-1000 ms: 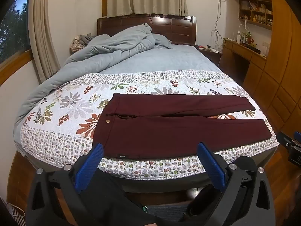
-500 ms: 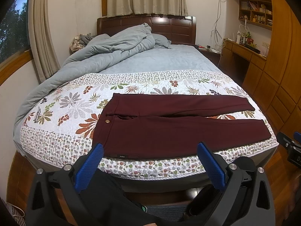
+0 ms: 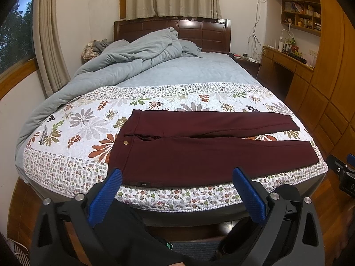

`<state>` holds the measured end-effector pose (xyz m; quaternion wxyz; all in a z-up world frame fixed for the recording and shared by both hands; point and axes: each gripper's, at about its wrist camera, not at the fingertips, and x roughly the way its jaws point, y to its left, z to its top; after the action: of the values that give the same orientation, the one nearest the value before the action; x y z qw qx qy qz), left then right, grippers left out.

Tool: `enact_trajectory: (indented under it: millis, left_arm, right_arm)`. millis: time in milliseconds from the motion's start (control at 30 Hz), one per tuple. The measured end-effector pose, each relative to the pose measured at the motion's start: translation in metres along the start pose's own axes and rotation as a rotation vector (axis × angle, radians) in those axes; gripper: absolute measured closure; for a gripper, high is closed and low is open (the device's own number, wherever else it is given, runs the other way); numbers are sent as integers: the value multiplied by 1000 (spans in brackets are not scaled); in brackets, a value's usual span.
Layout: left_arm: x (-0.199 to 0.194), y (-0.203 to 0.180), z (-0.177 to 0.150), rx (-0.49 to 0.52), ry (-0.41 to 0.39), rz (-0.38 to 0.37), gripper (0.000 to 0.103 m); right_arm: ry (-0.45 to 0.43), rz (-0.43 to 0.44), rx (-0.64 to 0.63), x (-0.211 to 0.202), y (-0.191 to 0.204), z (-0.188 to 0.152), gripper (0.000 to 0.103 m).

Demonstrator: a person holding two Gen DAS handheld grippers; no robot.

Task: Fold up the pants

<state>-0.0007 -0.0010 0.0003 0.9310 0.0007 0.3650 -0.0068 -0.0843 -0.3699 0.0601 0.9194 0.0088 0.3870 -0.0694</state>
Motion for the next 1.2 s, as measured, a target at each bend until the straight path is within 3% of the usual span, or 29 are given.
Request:
enact_trajectory:
  millis: [1200]
  left_arm:
    - [5,1,-4,-7,18,-8,4]
  right_arm:
    - [-5,-2,-12,2,4,-3,2]
